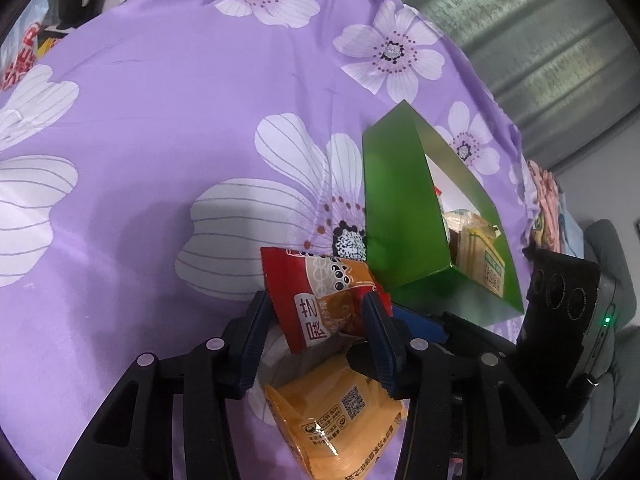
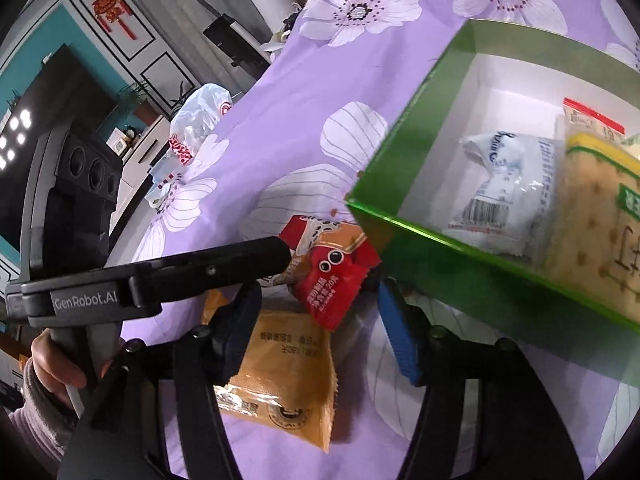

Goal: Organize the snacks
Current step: 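Close the right gripper on the red snack packet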

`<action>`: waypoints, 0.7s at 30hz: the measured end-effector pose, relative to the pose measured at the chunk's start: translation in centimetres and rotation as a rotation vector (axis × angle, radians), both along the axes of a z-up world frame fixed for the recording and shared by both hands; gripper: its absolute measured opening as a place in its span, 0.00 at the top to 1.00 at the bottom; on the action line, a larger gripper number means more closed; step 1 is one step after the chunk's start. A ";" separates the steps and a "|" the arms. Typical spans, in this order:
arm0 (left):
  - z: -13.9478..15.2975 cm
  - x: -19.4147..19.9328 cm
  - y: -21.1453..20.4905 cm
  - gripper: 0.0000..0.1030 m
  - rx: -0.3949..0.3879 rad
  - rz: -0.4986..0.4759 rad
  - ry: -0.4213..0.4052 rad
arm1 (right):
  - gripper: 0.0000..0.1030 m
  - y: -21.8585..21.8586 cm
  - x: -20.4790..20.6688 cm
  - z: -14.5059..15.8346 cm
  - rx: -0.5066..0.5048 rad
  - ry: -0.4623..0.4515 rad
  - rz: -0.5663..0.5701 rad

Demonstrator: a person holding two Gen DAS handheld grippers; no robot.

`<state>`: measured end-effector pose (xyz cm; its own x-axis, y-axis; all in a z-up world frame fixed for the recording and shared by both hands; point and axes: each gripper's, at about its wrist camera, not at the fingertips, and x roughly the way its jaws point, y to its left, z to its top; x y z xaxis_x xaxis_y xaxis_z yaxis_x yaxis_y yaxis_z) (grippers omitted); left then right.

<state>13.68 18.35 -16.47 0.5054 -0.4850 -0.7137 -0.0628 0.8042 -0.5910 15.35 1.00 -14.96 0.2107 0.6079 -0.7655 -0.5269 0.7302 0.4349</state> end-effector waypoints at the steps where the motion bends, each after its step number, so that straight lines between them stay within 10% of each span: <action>1: 0.0 0.0 0.0 0.54 0.004 0.003 0.000 | 0.44 -0.1 0.0 0.0 0.001 -0.001 0.002; 8: -1.0 0.1 -0.1 0.82 0.003 -0.009 0.027 | 0.83 -0.1 0.5 -0.2 0.012 -0.011 0.020; 21: 0.7 -1.5 0.6 0.82 -0.036 0.010 -0.038 | 0.85 0.3 -0.4 2.2 0.014 -0.098 0.065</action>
